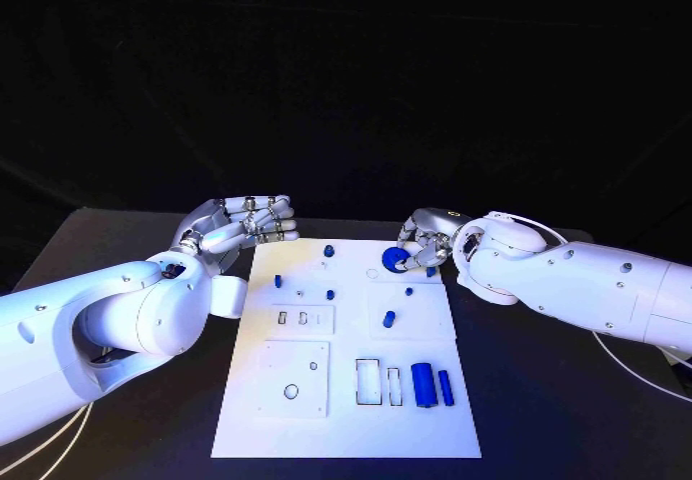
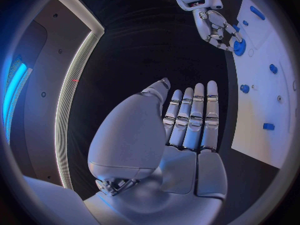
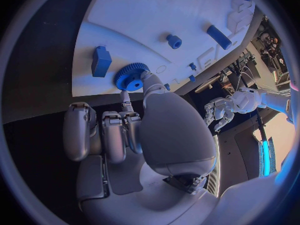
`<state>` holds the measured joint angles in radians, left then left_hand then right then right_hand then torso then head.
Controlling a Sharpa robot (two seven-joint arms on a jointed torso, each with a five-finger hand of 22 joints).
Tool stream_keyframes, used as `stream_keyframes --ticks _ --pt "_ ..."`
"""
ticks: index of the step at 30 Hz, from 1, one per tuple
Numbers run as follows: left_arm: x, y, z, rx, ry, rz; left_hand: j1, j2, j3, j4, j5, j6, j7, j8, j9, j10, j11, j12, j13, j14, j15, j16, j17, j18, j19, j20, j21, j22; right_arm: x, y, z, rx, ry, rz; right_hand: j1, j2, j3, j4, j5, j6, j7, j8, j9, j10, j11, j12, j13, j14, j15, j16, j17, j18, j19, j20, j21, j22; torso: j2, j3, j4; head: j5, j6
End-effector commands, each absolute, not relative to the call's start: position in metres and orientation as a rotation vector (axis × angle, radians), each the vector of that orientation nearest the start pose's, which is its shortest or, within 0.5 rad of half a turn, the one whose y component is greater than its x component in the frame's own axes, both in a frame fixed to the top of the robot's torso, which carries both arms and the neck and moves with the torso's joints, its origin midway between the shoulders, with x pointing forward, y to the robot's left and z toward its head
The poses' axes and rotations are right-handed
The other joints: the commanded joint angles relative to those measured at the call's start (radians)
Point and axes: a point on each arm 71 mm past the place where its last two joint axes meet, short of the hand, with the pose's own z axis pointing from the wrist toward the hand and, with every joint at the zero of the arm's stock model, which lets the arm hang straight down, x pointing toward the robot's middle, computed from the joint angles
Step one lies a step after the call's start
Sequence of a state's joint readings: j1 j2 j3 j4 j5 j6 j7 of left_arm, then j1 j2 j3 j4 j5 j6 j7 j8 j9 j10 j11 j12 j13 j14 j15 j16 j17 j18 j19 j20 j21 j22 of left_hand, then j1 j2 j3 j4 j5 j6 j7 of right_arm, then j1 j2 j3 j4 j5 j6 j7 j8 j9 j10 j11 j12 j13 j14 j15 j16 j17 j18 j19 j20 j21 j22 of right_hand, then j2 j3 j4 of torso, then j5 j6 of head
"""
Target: Assemble the parts on the task board
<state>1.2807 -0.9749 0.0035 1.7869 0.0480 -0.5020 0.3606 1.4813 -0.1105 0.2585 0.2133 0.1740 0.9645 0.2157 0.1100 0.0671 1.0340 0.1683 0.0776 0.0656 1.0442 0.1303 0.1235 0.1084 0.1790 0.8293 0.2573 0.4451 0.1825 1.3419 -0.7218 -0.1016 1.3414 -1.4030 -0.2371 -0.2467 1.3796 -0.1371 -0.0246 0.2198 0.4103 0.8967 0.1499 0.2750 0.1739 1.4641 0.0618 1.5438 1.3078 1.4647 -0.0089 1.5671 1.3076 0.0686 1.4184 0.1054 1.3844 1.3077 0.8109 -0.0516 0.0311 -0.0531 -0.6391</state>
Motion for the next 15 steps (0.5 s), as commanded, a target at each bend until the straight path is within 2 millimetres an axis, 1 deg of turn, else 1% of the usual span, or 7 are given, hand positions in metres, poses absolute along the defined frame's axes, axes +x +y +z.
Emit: stream_keyframes --ticks 1,9,10,15 --pt "0.4564 0.2049 -0.1089 -1.116 1.317 -1.56 0.004 -0.001 0.0 -0.006 -0.005 0.004 0.0 -0.005 -0.001 0.0 0.003 -0.003 0.0 0.003 0.005 -0.004 0.001 0.001 -0.008 -0.001 0.004 0.001 0.538 -0.2002 -0.1549 -0.098 1.73 0.436 0.011 0.003 0.002 0.003 0.005 0.003 -0.001 0.008 0.001 0.086 0.006 0.006 0.238 0.106 0.007 0.004 0.263 -0.01 0.005 -0.001 0.003 0.012 0.0 -0.0001 0.0004 -0.003 -0.002" --pt "0.4567 0.205 -0.1091 -1.116 1.318 -1.559 0.005 -0.001 0.0 -0.007 -0.005 0.004 0.0 -0.005 -0.001 0.0 0.003 -0.004 0.0 0.003 0.005 -0.004 0.001 0.001 -0.009 -0.001 0.004 0.002 0.5384 -0.2 -0.1554 -0.099 1.73 0.422 0.023 0.02 0.013 -0.001 0.004 0.018 -0.005 0.017 0.003 0.092 0.003 0.012 0.245 0.106 0.005 0.004 0.263 -0.011 0.008 -0.002 0.007 0.019 0.0 -0.0005 0.0005 -0.003 -0.003" --pt "0.4567 0.2049 -0.1091 -1.117 1.318 -1.559 0.005 -0.001 0.001 -0.008 -0.005 0.004 0.001 -0.006 -0.001 0.001 0.003 -0.005 0.0 0.003 0.005 -0.005 0.002 0.001 -0.009 -0.001 0.005 0.002 0.538 -0.1992 -0.1549 -0.111 1.72 0.414 0.027 0.021 0.015 -0.003 0.004 0.023 -0.006 0.018 0.003 0.093 0.002 0.014 0.247 0.106 0.004 0.004 0.263 -0.011 0.009 -0.003 0.008 0.021 0.0 -0.0007 0.0006 -0.003 -0.004" --pt "0.4569 0.2051 -0.1092 -1.117 1.319 -1.558 0.005 -0.001 0.001 -0.008 -0.005 0.004 0.001 -0.006 -0.001 0.001 0.003 -0.005 0.0 0.003 0.005 -0.005 0.002 0.001 -0.009 -0.001 0.005 0.002 0.5355 -0.1945 -0.1517 -0.168 1.661 0.395 0.045 0.034 0.035 -0.011 -0.01 0.053 -0.015 0.023 0.005 0.103 -0.006 0.024 0.259 0.106 -0.003 0.004 0.263 -0.014 0.017 -0.008 0.019 0.036 0.0 -0.0001 0.0002 -0.003 -0.004"
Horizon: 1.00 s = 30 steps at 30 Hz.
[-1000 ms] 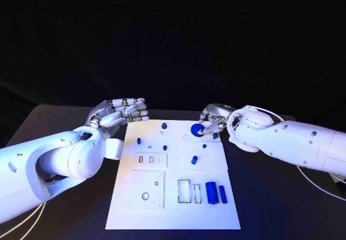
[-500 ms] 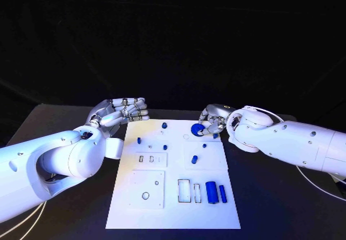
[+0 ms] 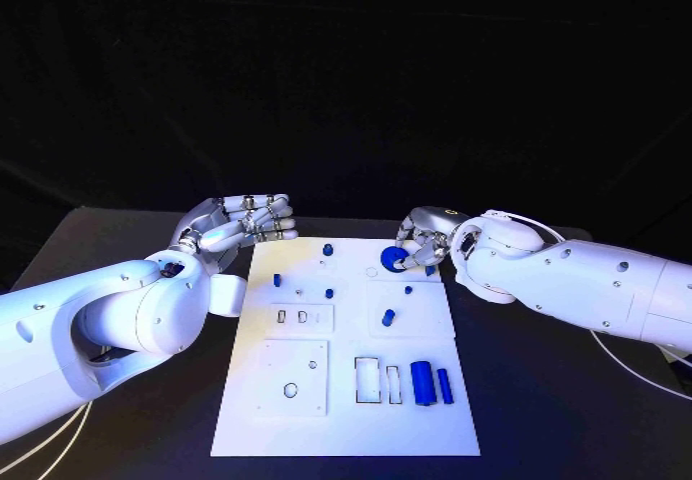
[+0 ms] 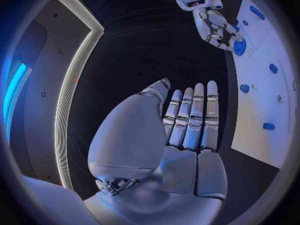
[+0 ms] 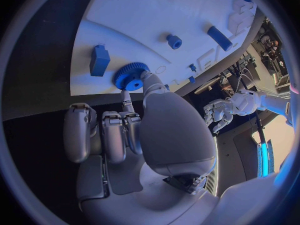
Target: Assemble the parts on the task board
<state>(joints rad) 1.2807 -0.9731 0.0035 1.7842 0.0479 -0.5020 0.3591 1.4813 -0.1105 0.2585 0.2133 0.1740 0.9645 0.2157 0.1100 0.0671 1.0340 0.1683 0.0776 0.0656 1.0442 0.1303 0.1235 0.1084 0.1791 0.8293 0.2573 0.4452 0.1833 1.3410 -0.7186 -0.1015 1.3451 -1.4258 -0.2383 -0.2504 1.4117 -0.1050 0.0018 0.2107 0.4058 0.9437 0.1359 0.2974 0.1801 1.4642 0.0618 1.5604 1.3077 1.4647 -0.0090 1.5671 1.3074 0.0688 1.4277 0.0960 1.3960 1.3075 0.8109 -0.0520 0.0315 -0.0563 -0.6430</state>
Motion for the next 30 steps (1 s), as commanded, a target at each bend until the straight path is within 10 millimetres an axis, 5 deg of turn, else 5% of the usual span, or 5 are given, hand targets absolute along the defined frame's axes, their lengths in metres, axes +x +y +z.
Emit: stream_keyframes --ticks 1,20,30 --pt "0.457 0.205 -0.109 -1.117 1.319 -1.558 0.005 -0.001 0.001 -0.008 -0.005 0.004 0.0 -0.006 -0.001 0.001 0.003 -0.005 0.0 0.003 0.005 -0.005 0.002 0.001 -0.009 -0.001 0.005 0.001 0.535 -0.194 -0.151 -0.177 1.652 0.392 0.014 0.004 0.012 -0.003 -0.007 0.009 -0.003 0.0 -0.001 0.105 -0.007 0.009 0.261 0.106 -0.004 0.004 0.263 -0.015 0.008 0.001 0.008 0.038 0.0 0.0002 -0.0004 0.0 -0.001" --pt "0.457 0.206 -0.11 -1.121 1.325 -1.555 0.007 0.0 0.002 -0.009 -0.005 0.004 0.001 -0.007 -0.001 0.001 0.003 -0.005 0.0 0.003 0.005 -0.006 0.002 0.001 -0.01 0.0 0.005 0.001 0.527 -0.184 -0.147 -0.208 1.599 0.414 0.007 0.01 0.036 0.006 0.008 0.033 -0.01 -0.013 -0.006 0.107 -0.014 0.01 0.263 0.106 -0.011 0.004 0.263 -0.017 0.013 -0.006 0.014 0.049 0.0 0.0009 -0.0004 0.009 0.001" --pt "0.458 0.207 -0.11 -1.123 1.323 -1.551 0.008 0.0 0.003 -0.011 -0.006 0.003 0.001 -0.008 -0.001 0.0 0.004 -0.007 0.0 0.003 0.005 -0.007 0.002 0.001 -0.011 0.0 0.006 0.001 0.507 -0.151 -0.127 -0.262 1.44 0.51 0.006 0.0 0.065 0.01 0.067 0.049 -0.013 -0.037 -0.013 0.107 -0.018 0.01 0.263 0.106 -0.014 0.004 0.263 -0.021 0.024 -0.01 0.027 0.069 -0.001 -0.0006 0.0018 0.013 0.005"
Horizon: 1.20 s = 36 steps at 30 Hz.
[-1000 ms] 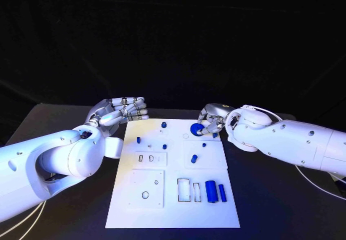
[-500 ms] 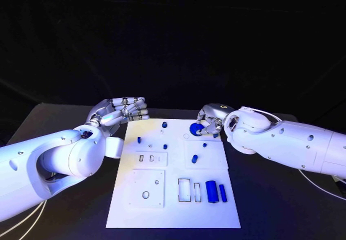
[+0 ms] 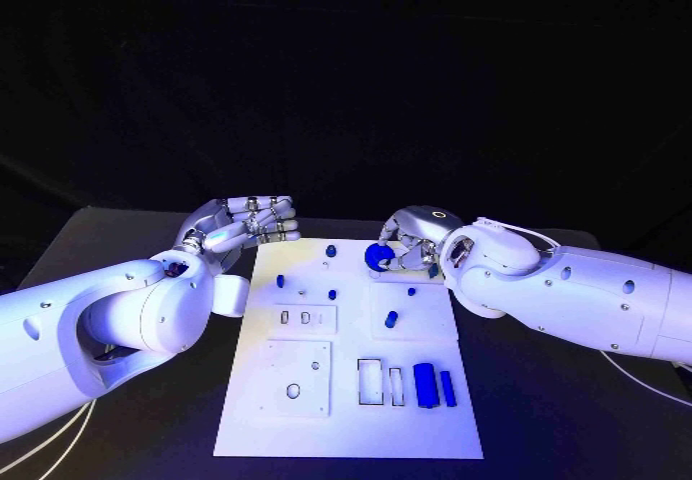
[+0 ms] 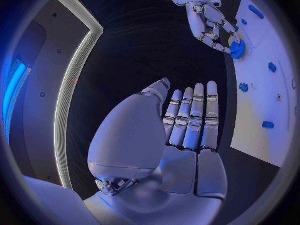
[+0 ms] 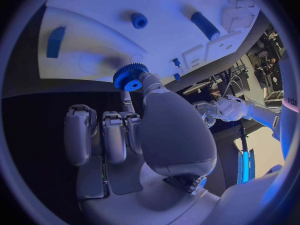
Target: Assemble the parts on the task board
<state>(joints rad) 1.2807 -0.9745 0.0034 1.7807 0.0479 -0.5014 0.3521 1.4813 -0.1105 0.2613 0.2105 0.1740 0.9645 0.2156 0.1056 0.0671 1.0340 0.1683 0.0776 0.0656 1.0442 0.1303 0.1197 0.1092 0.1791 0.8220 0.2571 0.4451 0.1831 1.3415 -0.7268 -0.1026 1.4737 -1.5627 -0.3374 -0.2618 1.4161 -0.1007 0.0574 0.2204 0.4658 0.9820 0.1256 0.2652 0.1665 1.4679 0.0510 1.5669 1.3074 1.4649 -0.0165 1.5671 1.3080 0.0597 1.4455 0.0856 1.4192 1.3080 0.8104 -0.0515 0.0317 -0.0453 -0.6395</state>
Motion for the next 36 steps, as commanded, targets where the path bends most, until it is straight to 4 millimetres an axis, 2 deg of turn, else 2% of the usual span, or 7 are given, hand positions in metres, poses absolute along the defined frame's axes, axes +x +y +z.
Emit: stream_keyframes --ticks 1,5,7,9,17,26,36 --pt "0.458 0.207 -0.11 -1.123 1.323 -1.551 0.008 0.0 0.0 -0.008 -0.006 0.003 0.001 -0.004 -0.001 0.0 0.004 -0.007 0.0 0.003 0.005 -0.003 0.001 0.001 -0.004 0.0 0.006 0.002 0.506 -0.146 -0.126 -0.269 1.429 0.516 0.003 -0.004 0.012 0.0 0.01 0.012 -0.002 -0.006 0.0 0.103 -0.007 0.004 0.263 0.106 -0.006 0.004 0.263 -0.012 0.007 0.0 0.005 0.07 0.0 -0.0006 0.0006 0.004 0.003" --pt "0.459 0.207 -0.11 -1.123 1.323 -1.55 0.008 0.0 0.0 -0.008 -0.006 0.003 0.001 -0.004 -0.001 0.0 0.004 -0.007 0.0 0.003 0.005 -0.003 0.001 0.001 -0.004 0.0 0.006 0.002 0.504 -0.129 -0.123 -0.29 1.401 0.529 0.004 -0.004 0.018 0.0 0.014 0.016 -0.003 -0.01 -0.001 0.103 -0.008 0.004 0.263 0.106 -0.007 0.004 0.263 -0.013 0.009 0.0 0.007 0.074 0.0 -0.0016 0.0029 0.006 0.005" --pt "0.459 0.207 -0.11 -1.123 1.324 -1.551 0.008 0.0 0.0 -0.008 -0.006 0.003 0.001 -0.004 -0.001 0.0 0.004 -0.007 0.0 0.003 0.005 -0.003 0.001 0.001 -0.004 0.0 0.006 0.002 0.504 -0.12 -0.122 -0.3 1.396 0.534 0.004 -0.004 0.019 0.0 0.015 0.016 -0.003 -0.01 -0.001 0.103 -0.008 0.004 0.263 0.106 -0.007 0.004 0.263 -0.013 0.01 0.0 0.008 0.075 0.0 -0.0014 0.0014 0.009 0.006" --pt "0.459 0.206 -0.11 -1.123 1.324 -1.552 0.008 0.0 0.0 -0.008 -0.006 0.003 0.001 -0.004 -0.001 0.0 0.004 -0.007 0.0 0.003 0.005 -0.003 0.001 0.001 -0.004 0.0 0.006 0.002 0.505 -0.113 -0.123 -0.309 1.395 0.535 0.005 -0.004 0.021 0.0 0.015 0.017 -0.003 -0.011 -0.001 0.103 -0.008 0.004 0.263 0.106 -0.007 0.004 0.263 -0.013 0.01 0.0 0.008 0.075 0.0 -0.0023 0.002 0.009 0.006" --pt "0.459 0.205 -0.11 -1.122 1.325 -1.554 0.009 0.0 0.0 -0.009 -0.006 0.003 0.001 -0.004 -0.001 0.0 0.004 -0.008 0.0 0.003 0.005 -0.004 0.001 0.001 -0.004 0.0 0.006 0.002 0.511 -0.09 -0.132 -0.337 1.415 0.525 0.005 -0.004 0.022 0.0 0.015 0.017 -0.003 -0.012 -0.001 0.103 -0.008 0.004 0.263 0.106 -0.007 0.004 0.263 -0.013 0.009 0.0 0.007 0.074 0.001 -0.0018 0.0017 0.013 0.005" --pt "0.459 0.204 -0.11 -1.12 1.326 -1.553 0.009 0.0 0.0 -0.009 -0.006 0.003 0.001 -0.004 -0.001 0.0 0.004 -0.008 0.0 0.003 0.005 -0.004 0.001 0.001 -0.004 0.0 0.006 0.002 0.513 -0.075 -0.145 -0.367 1.453 0.526 0.003 -0.005 0.026 0.001 0.011 0.019 -0.002 -0.016 -0.002 0.103 -0.008 0.004 0.263 0.106 -0.007 0.004 0.263 -0.013 0.009 -0.001 0.007 0.074 0.002 -0.0004 0.0014 0.018 0.0" --pt "0.458 0.204 -0.11 -1.119 1.327 -1.554 0.009 0.0 0.0 -0.009 -0.006 0.003 0.001 -0.004 -0.001 0.0 0.004 -0.008 0.0 0.003 0.005 -0.004 0.001 0.001 -0.004 0.0 0.006 0.002 0.513 -0.07 -0.151 -0.369 1.468 0.531 -0.001 -0.008 0.03 0.002 0.002 0.021 -0.002 -0.022 -0.003 0.103 -0.007 0.004 0.263 0.106 -0.006 0.004 0.263 -0.013 0.008 0.0 0.006 0.074 0.001 -0.0003 0.0009 0.023 -0.002"
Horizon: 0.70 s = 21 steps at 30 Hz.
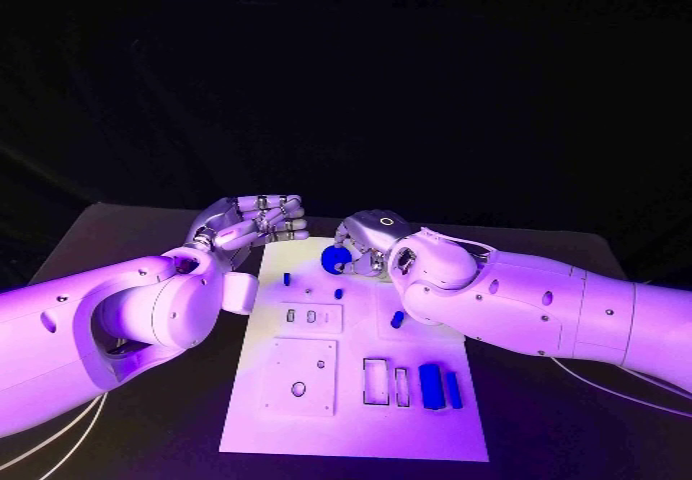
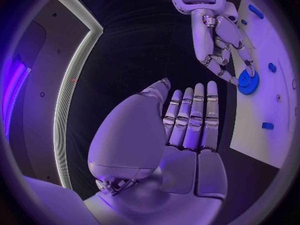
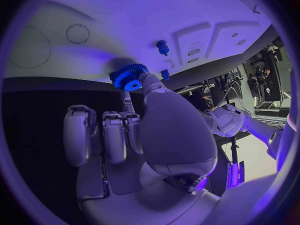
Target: Assemble the parts on the task board
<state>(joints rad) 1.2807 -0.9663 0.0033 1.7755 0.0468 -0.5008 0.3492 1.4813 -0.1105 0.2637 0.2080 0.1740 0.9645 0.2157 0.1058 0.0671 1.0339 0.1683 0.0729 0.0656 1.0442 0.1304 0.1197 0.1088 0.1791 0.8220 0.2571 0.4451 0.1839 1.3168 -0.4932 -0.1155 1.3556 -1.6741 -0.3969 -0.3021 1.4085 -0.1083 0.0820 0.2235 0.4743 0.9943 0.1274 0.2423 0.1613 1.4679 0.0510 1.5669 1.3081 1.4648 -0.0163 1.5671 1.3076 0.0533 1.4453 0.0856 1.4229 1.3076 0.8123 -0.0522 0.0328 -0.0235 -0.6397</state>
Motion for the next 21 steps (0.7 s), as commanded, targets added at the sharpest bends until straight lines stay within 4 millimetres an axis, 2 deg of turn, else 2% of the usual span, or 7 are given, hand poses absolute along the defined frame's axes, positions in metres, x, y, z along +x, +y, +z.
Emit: stream_keyframes --ticks 1,9,21 --pt "0.4584 0.2036 -0.1102 -1.119 1.327 -1.554 0.009 0.0 -0.002 -0.006 -0.006 0.003 0.001 -0.005 -0.001 0.0 0.004 -0.003 0.0 0.003 0.005 -0.004 0.001 0.001 -0.005 0.0 0.006 0.001 0.5129 -0.0694 -0.1514 -0.369 1.468 0.531 0.007 0.0 0.006 -0.001 -0.007 0.009 -0.003 0.001 0.002 0.103 -0.007 0.004 0.263 0.106 -0.006 0.004 0.263 -0.007 0.008 -0.001 0.002 0.074 -0.001 0.0007 -0.0008 0.002 -0.003" --pt "0.4583 0.2034 -0.1101 -1.118 1.328 -1.554 0.009 0.0 -0.002 -0.007 -0.006 0.003 0.001 -0.005 -0.001 0.0 0.004 -0.003 0.0 0.003 0.006 -0.005 0.001 0.002 -0.005 0.0 0.007 0.001 0.5149 -0.067 -0.1535 -0.373 1.476 0.522 -0.001 -0.008 0.009 0.001 -0.023 0.009 -0.001 -0.009 0.0 0.103 -0.005 0.004 0.263 0.106 -0.005 0.004 0.263 -0.006 0.006 0.0 -0.001 0.072 -0.001 0.0002 -0.0023 0.001 -0.003" --pt "0.4583 0.2035 -0.1102 -1.119 1.328 -1.554 0.01 0.0 -0.001 -0.008 -0.006 0.004 0.001 -0.006 -0.001 0.0 0.004 -0.004 0.0 0.003 0.006 -0.006 0.002 0.002 -0.006 0.0 0.007 0.001 0.5149 -0.0627 -0.1584 -0.381 1.492 0.526 -0.035 -0.032 0.001 0.011 -0.094 -0.017 0.014 -0.052 -0.01 0.096 0.008 -0.004 0.254 0.106 0.006 0.004 0.263 -0.004 0.0 0.009 -0.01 0.066 -0.001 0.0005 -0.0015 0.004 -0.003"
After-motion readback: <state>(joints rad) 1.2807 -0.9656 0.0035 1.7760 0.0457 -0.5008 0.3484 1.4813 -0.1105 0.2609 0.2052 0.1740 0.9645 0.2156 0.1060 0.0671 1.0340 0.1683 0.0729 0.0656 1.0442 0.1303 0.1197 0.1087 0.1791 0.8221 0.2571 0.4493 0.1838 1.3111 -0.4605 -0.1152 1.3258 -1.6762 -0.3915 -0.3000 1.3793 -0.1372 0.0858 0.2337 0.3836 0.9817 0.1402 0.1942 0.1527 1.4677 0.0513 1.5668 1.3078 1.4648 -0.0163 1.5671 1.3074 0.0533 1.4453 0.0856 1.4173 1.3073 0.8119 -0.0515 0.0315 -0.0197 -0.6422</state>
